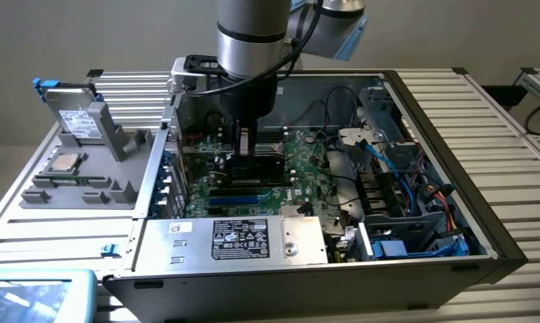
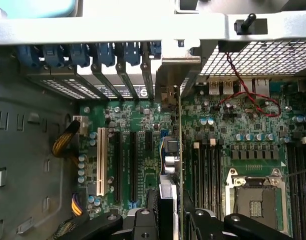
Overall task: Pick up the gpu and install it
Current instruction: 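Insert the gpu into the slot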
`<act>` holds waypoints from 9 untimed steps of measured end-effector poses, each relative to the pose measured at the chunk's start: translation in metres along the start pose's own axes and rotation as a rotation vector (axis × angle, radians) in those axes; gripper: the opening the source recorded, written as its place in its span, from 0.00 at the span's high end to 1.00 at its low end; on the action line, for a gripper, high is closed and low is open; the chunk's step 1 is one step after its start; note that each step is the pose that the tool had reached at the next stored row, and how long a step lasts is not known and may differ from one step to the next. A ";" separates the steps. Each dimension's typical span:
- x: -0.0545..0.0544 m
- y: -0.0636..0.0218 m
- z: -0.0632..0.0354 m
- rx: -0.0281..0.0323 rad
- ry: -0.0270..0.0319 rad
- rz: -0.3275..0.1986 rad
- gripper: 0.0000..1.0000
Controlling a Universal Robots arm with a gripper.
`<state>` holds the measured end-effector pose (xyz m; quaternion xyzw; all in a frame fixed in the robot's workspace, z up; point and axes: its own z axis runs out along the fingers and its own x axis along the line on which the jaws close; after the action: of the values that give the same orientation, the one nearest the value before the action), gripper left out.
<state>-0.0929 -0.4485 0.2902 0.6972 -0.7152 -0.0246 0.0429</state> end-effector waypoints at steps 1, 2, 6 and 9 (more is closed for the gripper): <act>0.000 -0.0002 0.0017 -0.0003 0.0000 0.000 0.71; 0.000 -0.0004 0.0032 -0.0005 0.0002 0.000 0.71; 0.000 -0.0009 0.0078 -0.0005 0.0068 0.000 0.71; 0.000 -0.0011 0.0105 -0.0038 0.0130 0.001 0.71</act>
<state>-0.0928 -0.4489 0.2796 0.6969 -0.7152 -0.0214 0.0488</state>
